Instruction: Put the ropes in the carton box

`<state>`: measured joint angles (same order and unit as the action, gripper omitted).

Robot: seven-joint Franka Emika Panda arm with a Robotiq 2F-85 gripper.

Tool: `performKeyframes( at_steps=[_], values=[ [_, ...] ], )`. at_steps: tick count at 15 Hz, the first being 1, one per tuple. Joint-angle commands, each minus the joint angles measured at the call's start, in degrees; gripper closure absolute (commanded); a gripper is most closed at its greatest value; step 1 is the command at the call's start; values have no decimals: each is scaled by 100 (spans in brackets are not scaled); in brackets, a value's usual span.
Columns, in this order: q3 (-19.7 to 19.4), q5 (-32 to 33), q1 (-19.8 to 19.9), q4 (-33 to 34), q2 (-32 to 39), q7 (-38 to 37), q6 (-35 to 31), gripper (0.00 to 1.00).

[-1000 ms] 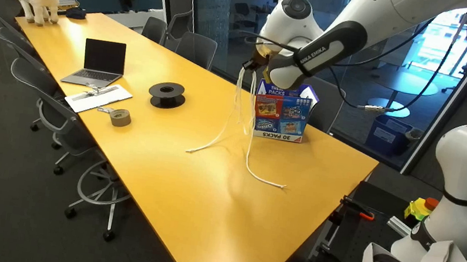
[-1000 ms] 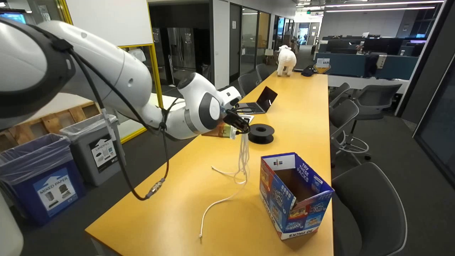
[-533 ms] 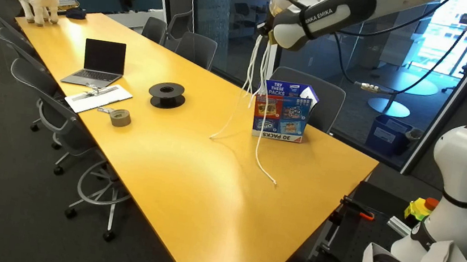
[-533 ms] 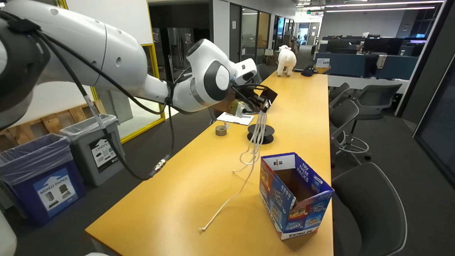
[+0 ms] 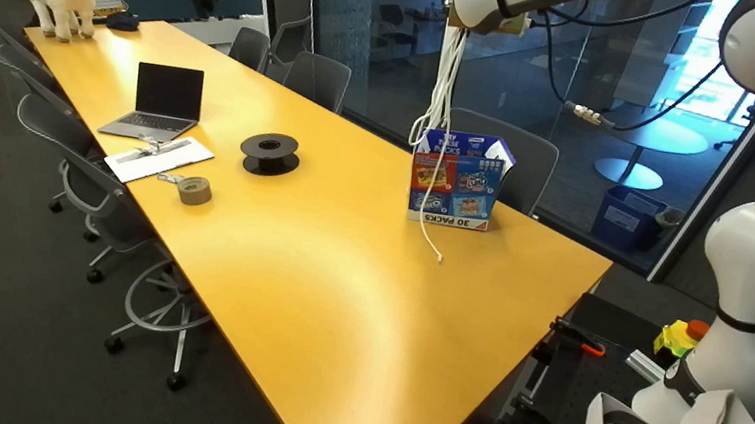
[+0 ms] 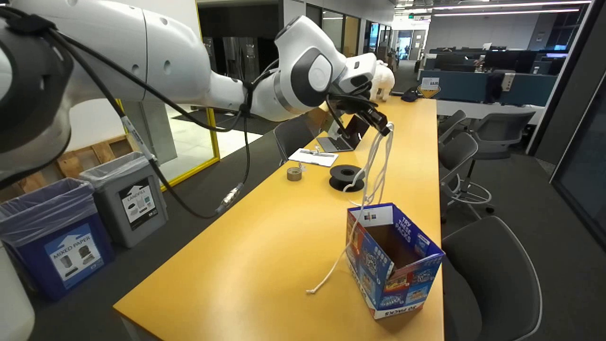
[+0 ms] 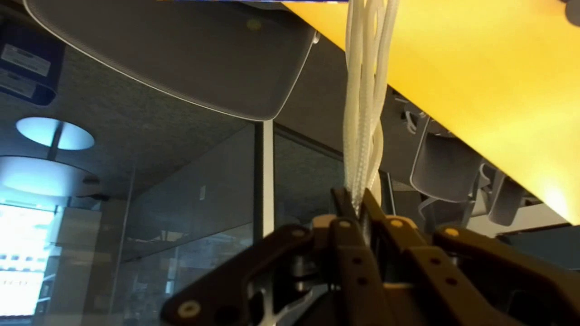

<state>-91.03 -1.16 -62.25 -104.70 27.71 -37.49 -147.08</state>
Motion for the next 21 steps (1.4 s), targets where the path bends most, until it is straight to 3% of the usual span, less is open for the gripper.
performKeyframes(
  at_steps=[1,7,14,19,21],
  values=[
    [-4,-121,412,697,412,-892,605,93],
    [65,187,854,1376,696,-2473,1291,92],
    [580,799,1657,1588,857,-3728,1895,93],
    [601,1348,1726,2042,705,-4277,2427,92],
    [352,1183,1627,2224,890,-4263,2595,92]
  ],
)
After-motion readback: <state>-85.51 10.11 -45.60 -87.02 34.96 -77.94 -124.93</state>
